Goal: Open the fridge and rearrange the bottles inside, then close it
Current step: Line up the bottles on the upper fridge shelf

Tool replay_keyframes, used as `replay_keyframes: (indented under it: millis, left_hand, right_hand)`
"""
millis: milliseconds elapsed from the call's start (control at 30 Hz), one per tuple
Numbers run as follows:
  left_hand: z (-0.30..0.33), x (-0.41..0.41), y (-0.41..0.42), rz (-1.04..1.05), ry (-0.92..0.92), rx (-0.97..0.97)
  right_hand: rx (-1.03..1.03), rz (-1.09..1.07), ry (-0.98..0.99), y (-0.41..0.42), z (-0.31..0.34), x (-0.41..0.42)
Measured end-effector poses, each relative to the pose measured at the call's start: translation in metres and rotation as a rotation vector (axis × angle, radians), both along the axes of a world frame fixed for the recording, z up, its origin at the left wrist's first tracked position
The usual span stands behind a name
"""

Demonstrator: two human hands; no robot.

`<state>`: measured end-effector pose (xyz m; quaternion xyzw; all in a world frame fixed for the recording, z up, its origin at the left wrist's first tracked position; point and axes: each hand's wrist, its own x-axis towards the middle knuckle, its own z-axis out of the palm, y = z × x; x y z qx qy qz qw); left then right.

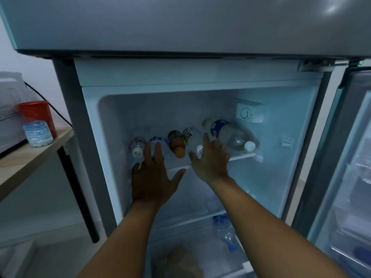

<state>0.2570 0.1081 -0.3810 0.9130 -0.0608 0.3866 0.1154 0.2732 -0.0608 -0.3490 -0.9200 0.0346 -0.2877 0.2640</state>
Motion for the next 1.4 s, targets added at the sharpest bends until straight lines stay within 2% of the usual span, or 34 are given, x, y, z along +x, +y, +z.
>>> replay_keyframes:
  millis: [100,167,233,333,433,600,867,1033,1233,1400]
  left_hand:
    - [0.000,0.001,0.000,-0.001,0.000,-0.009]
    - [0.000,0.001,-0.001,-0.003,-0.006,-0.006]
    - [0.000,0.001,0.000,0.007,-0.023,0.000]
    - [0.001,0.001,-0.001,0.011,-0.020,0.000]
    - [0.001,0.000,-0.002,0.019,-0.032,0.010]
    - [0.000,0.001,-0.002,0.035,-0.040,0.031]
    - [-0.001,0.007,-0.004,0.042,-0.075,0.077]
    - [-0.001,0.009,-0.004,0.049,-0.083,0.068]
    - [0.000,0.008,-0.004,0.067,-0.071,0.078]
    - [0.001,0.007,-0.005,0.059,-0.069,0.075]
  right_hand:
    - [0.201,0.008,-0.324,-0.010,-0.033,-0.027]
    - [0.220,0.025,-0.370,-0.022,-0.070,-0.043]
    - [0.210,0.015,-0.219,-0.036,-0.112,-0.052]
    - [0.203,-0.016,0.160,-0.055,-0.170,-0.060]
    - [0.183,-0.036,0.420,-0.063,-0.205,-0.064]
    - [0.068,-0.066,0.675,-0.068,-0.239,-0.056]
    - [0.013,-0.037,0.852,-0.080,-0.290,-0.049]
    - [0.082,-0.020,0.732,-0.087,-0.322,-0.064]
    - [0.104,-0.150,0.683,-0.087,-0.332,-0.055]
    - [0.409,-0.193,0.301,-0.066,-0.299,-0.058]
